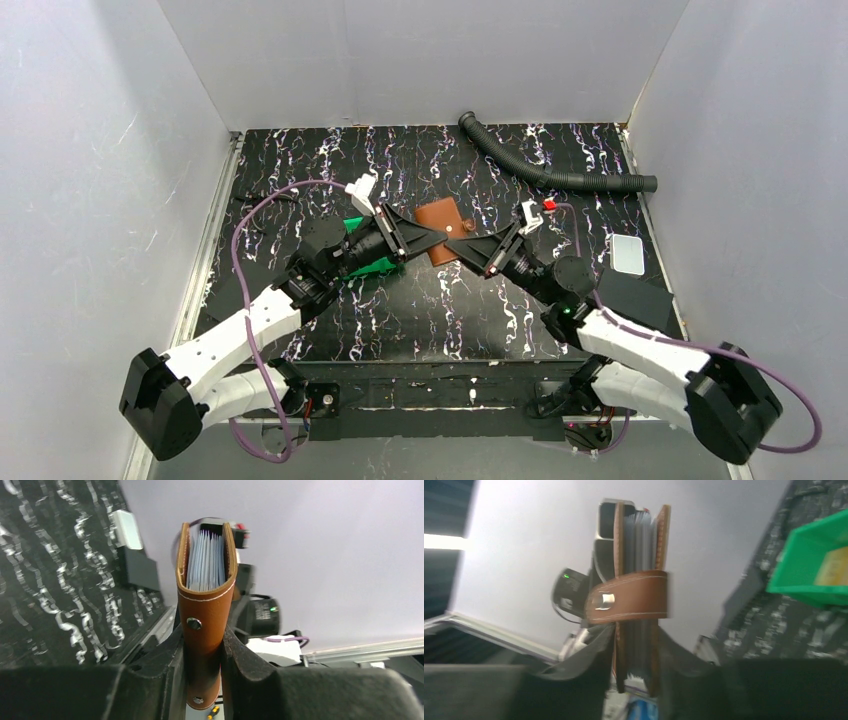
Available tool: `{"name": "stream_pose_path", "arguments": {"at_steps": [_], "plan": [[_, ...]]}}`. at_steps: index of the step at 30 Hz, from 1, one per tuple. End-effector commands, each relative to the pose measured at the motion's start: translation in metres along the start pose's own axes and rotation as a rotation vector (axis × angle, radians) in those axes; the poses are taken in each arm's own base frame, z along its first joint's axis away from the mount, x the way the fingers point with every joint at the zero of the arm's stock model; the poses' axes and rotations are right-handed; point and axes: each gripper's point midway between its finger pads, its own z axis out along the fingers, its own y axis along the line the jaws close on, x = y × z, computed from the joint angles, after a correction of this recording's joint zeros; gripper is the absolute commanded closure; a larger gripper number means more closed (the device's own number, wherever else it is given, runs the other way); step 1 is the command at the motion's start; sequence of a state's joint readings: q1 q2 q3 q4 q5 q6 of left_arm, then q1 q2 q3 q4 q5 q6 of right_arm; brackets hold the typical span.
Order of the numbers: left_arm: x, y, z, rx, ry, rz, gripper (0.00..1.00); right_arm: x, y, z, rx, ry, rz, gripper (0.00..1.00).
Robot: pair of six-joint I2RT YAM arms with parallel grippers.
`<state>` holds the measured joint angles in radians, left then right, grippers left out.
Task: Put the credit cards into the card holder
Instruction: Close the card holder at the center of the board.
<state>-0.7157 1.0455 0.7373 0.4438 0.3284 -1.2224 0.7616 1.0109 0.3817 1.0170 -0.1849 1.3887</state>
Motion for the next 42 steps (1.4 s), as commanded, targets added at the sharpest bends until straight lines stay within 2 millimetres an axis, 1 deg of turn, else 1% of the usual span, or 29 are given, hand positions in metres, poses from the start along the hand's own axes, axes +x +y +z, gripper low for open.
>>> {"name": "stream_pose_path", "arguments": {"at_steps": [1,3,5,6,8,10,11,13,15,16,18,19,21,24,28,30,34,38,42], "plan": [[-0.002,0.03,-0.008,-0.117,-0.033,0.054,1.0,0.017,-0.063,-0.031,0.349,0.145,-0.245,0.39],[0.005,0.059,-0.013,-0.244,-0.003,0.082,1.0,0.015,-0.095,-0.061,0.52,0.219,-0.421,0.27],[0.012,0.089,-0.017,-0.379,0.037,0.095,1.0,0.011,-0.116,-0.09,0.658,0.292,-0.558,0.2],[0.016,0.099,-0.016,-0.42,0.073,0.105,1.0,0.006,-0.123,-0.102,0.719,0.315,-0.62,0.18],[0.035,0.118,-0.007,-0.468,0.153,0.107,1.0,-0.005,-0.13,-0.114,0.81,0.335,-0.702,0.2],[0.054,0.135,0.002,-0.502,0.215,0.107,1.0,-0.019,-0.135,-0.121,0.923,0.336,-0.737,0.29],[0.063,0.145,0.006,-0.519,0.245,0.103,1.0,-0.022,-0.139,-0.125,0.973,0.343,-0.739,0.31],[0.076,0.158,0.014,-0.536,0.291,0.105,1.0,-0.024,-0.144,-0.127,1.022,0.364,-0.736,0.33],[0.085,0.167,0.021,-0.545,0.326,0.122,1.0,-0.025,-0.148,-0.126,1.033,0.364,-0.731,0.34],[0.089,0.171,0.025,-0.545,0.341,0.125,1.0,-0.024,-0.151,-0.124,1.028,0.36,-0.725,0.36],[0.096,0.18,0.033,-0.536,0.366,0.105,1.0,-0.021,-0.16,-0.123,1.036,0.378,-0.71,0.46],[0.1,0.185,0.036,-0.534,0.375,0.093,1.0,-0.018,-0.165,-0.123,1.034,0.395,-0.702,0.49],[0.107,0.191,0.042,-0.516,0.398,0.065,1.0,-0.009,-0.172,-0.12,1.009,0.428,-0.683,0.52],[0.116,0.205,0.041,-0.516,0.413,0.04,1.0,0.001,-0.181,-0.118,0.99,0.475,-0.656,0.54],[0.122,0.216,0.036,-0.497,0.42,0.036,1.0,0.008,-0.196,-0.128,1.018,0.525,-0.644,0.5],[0.125,0.223,0.034,-0.497,0.43,0.027,1.0,0.017,-0.2,-0.13,1.001,0.562,-0.622,0.49],[0.126,0.232,0.027,-0.515,0.427,0.004,1.0,0.018,-0.209,-0.131,1.013,0.589,-0.63,0.49],[0.128,0.241,0.02,-0.541,0.425,-0.035,1.0,0.021,-0.214,-0.125,0.995,0.614,-0.635,0.53],[0.129,0.242,0.019,-0.546,0.426,-0.046,1.0,0.023,-0.211,-0.117,0.966,0.621,-0.643,0.51]]}}
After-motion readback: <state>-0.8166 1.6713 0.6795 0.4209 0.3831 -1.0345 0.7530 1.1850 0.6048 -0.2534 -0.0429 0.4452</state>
